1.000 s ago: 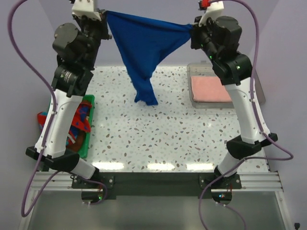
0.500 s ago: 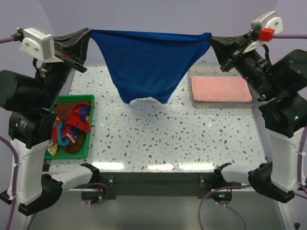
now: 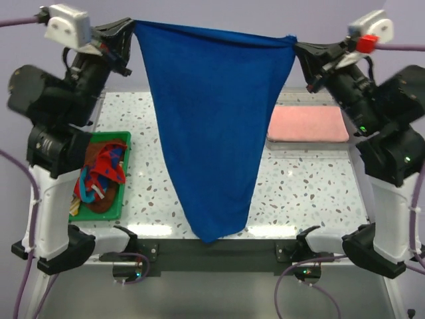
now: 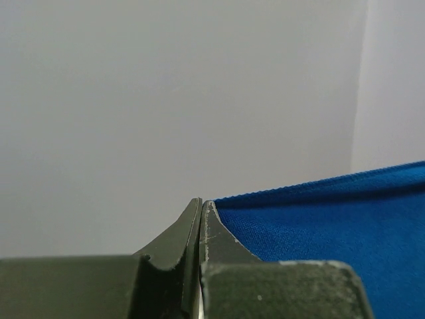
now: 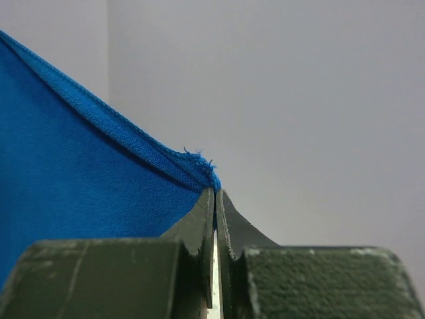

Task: Fold and stack the towels
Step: Flatten out the crumpled towel, then fold the towel

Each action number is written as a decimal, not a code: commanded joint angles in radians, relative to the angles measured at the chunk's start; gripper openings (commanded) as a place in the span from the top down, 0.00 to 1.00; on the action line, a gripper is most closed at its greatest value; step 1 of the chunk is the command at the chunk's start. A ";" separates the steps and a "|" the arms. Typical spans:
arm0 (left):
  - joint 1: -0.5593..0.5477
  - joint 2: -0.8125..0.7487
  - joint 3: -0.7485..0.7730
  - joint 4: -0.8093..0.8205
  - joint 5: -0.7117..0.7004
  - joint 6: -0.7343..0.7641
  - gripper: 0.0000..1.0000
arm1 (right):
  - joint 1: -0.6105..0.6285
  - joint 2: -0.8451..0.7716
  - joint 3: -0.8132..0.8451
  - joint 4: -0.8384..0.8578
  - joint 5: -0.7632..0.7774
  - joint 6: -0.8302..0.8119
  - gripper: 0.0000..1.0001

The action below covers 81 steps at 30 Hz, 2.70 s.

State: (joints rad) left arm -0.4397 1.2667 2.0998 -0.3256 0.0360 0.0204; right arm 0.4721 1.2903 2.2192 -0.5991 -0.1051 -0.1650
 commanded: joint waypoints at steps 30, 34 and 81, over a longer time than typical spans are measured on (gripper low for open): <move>0.283 0.781 -0.181 0.200 -0.114 -0.079 1.00 | -0.136 0.756 -0.153 0.219 0.085 -0.065 1.00; 0.283 0.657 -0.314 0.178 -0.041 -0.076 1.00 | -0.136 0.669 -0.268 0.177 0.071 -0.025 1.00; 0.277 0.255 -1.216 -0.033 0.192 -0.395 1.00 | -0.127 0.326 -1.147 0.122 -0.165 0.383 1.00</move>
State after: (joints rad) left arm -0.1757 1.5032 0.9150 -0.4297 0.2455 -0.3561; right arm 0.3553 1.5860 1.0966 -0.5446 -0.2676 0.1768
